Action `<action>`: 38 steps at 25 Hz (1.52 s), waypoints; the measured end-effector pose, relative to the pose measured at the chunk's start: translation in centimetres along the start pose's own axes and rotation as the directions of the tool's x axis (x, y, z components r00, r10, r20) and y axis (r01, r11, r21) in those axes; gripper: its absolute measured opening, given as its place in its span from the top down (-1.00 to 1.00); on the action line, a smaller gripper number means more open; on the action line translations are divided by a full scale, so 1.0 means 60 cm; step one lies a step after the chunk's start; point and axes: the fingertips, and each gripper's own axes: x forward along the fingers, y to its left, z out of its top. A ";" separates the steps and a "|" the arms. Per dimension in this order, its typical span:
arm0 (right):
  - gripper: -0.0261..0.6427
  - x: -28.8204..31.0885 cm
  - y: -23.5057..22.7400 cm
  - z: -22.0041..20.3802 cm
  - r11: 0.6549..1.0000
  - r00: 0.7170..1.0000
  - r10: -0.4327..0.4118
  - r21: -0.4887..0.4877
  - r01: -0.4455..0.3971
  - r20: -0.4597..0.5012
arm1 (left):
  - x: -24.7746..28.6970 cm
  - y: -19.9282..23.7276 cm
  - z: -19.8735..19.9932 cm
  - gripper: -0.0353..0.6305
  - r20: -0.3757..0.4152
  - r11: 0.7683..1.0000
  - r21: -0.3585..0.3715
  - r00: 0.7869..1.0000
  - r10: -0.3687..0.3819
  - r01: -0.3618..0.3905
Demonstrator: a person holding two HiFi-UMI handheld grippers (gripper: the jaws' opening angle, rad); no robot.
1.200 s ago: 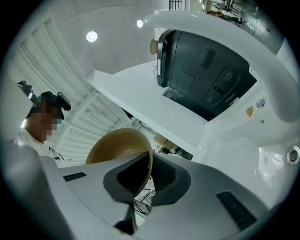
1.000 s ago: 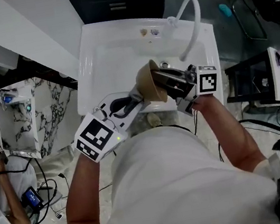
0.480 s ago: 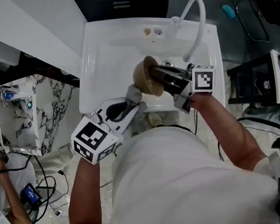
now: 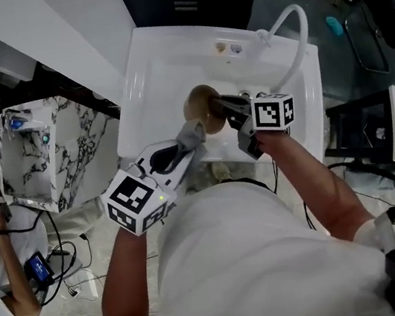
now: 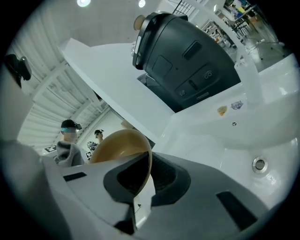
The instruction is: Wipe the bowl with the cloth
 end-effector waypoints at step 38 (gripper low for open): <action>0.86 0.260 -0.253 0.000 0.926 0.888 -0.378 -0.079 0.370 -0.264 | -0.039 0.071 -0.022 0.79 -0.012 0.956 -0.182 0.973 0.230 -0.228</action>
